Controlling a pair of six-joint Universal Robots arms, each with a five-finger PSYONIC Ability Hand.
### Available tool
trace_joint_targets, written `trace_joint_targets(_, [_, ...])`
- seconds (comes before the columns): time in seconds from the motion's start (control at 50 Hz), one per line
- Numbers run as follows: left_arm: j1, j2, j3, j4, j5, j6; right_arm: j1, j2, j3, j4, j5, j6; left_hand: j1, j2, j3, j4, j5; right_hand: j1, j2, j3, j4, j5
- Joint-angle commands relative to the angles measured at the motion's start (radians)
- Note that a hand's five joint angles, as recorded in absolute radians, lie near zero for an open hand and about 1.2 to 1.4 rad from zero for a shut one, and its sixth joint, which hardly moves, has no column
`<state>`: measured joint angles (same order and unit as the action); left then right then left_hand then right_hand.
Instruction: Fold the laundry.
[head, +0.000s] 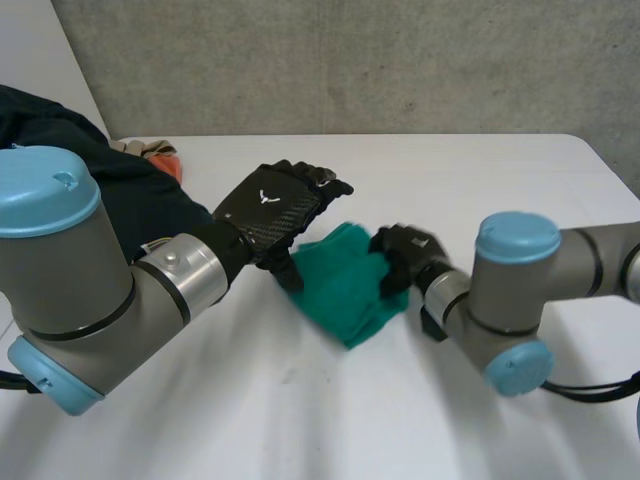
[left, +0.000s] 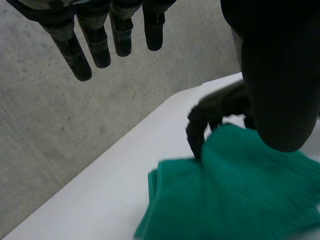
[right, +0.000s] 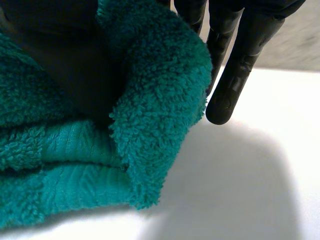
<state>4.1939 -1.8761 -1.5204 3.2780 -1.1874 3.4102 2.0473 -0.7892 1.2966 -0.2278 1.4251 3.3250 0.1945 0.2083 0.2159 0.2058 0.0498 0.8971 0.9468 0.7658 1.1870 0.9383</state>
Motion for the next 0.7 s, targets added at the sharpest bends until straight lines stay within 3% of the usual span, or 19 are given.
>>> trace_joint_targets(0.02, [-0.002,0.000,0.014,0.003,0.000,-0.003,-0.120,0.057,-0.144,0.010,0.024,-0.070,0.060,0.046,0.039,0.049,0.030,0.499,0.449,0.630,0.209,0.283])
trace_joint_targets(0.22, [-0.006,-0.008,0.049,0.005,0.000,-0.003,-0.297,0.258,-0.512,0.093,0.075,-0.188,0.063,0.049,0.042,0.052,0.033,0.499,0.449,0.630,0.209,0.283])
trace_joint_targets(0.32, [-0.012,-0.017,0.066,0.006,0.000,-0.003,-0.396,0.480,-0.926,0.321,0.054,-0.225,0.075,0.061,0.053,0.063,0.045,0.499,0.449,0.630,0.209,0.283])
trace_joint_targets(0.4, [-0.012,-0.024,0.066,0.006,0.000,-0.003,-0.453,0.583,-1.140,0.433,0.012,-0.265,0.075,0.061,0.053,0.063,0.045,0.499,0.449,0.630,0.209,0.283])
trace_joint_targets(0.66, [-0.014,-0.083,0.097,0.006,-0.003,-0.002,-0.555,0.581,-1.152,0.415,0.003,-0.366,0.087,0.073,0.065,0.075,0.057,0.499,0.449,0.630,0.209,0.283])
trace_joint_targets(0.7, [-0.015,-0.084,0.098,0.006,-0.004,-0.003,-0.556,0.581,-1.155,0.409,0.012,-0.407,0.087,0.073,0.065,0.075,0.057,-0.440,-0.489,-0.308,-0.730,-0.656])
